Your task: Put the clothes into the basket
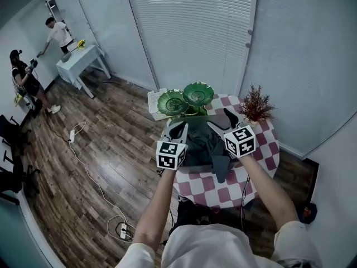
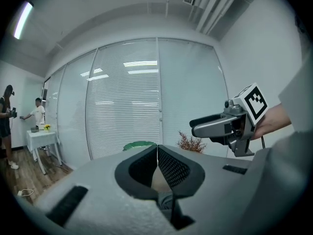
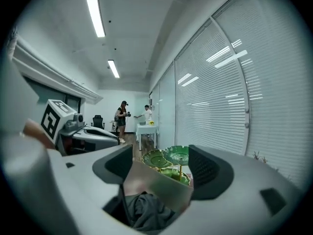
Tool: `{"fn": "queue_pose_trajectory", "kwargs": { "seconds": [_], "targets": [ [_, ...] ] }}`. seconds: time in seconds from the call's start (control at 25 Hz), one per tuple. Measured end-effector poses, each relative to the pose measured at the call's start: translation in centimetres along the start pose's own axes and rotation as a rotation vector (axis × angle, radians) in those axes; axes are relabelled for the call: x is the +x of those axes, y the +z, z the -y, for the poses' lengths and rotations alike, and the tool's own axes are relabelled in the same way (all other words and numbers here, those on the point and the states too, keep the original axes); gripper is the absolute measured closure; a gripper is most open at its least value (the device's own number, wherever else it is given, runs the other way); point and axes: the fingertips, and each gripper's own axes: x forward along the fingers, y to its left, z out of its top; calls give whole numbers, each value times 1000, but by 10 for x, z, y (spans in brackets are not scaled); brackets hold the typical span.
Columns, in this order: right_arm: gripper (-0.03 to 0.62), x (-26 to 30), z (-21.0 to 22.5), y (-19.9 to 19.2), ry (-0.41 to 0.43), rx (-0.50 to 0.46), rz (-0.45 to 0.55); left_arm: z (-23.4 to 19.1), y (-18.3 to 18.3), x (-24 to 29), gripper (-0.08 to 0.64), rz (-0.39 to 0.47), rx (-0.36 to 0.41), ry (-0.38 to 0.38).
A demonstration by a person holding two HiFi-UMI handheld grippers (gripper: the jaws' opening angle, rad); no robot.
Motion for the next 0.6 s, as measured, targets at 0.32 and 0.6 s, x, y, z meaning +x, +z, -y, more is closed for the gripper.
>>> {"fn": "queue_pose_trajectory", "kwargs": {
  "seconds": [0.32, 0.6],
  "targets": [
    [335, -44, -11, 9, -32, -8, 65, 38, 10, -29, 541, -1, 55, -15],
    [515, -65, -19, 13, -93, 7, 90, 54, 15, -44, 541, 0, 89, -51]
  ]
}}
